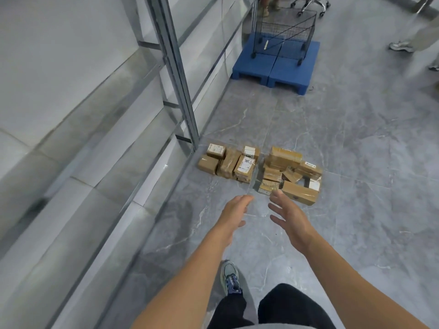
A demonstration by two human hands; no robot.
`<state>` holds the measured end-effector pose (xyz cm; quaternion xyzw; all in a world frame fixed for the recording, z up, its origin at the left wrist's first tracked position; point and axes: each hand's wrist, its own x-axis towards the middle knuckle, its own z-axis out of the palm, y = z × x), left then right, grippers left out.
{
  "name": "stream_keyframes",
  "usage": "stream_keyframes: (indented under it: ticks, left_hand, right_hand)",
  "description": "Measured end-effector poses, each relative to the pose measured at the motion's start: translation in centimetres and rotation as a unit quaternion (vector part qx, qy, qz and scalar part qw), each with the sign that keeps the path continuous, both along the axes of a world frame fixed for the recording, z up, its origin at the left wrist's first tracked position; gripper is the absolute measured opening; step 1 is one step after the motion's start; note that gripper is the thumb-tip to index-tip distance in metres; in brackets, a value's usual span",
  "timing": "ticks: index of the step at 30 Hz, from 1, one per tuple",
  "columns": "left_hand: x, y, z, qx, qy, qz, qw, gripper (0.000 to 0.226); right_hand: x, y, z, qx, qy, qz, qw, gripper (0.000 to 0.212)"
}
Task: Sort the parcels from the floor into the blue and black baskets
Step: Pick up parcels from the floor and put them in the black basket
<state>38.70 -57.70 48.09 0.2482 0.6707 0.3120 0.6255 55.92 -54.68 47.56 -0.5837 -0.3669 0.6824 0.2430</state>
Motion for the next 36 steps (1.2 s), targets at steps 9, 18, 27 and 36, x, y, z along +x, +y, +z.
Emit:
stream_keyframes:
  ticks: [9,18,27,36]
  left_hand:
    - [-4.4,7.7,-2.1,-0.039,-0.008,0.01,0.999,0.037]
    - [-5.4,20.1,-6.4,-0.086,0.022,0.022,0.996,0.028]
    - [-7.6,32.0,-12.9,-0.134,0.047,0.049,0.989,0.031]
    - [-14.2,40.2,-24.4,-0.211,0.036,0.014,0.977,0.024]
  right_hand:
    - [-3.0,8.2,-1.4,-0.027,0.005,-0.008,1.0,0.083]
    - [-5.2,21.2,-6.7,-0.088,0.01,-0.003,0.996,0.063]
    - [-8.8,33.5,-13.9,-0.155,0.005,0.025,0.988,0.065]
    - [-15.9,41.3,-25.7,-0.207,0.003,-0.024,0.978,0.064]
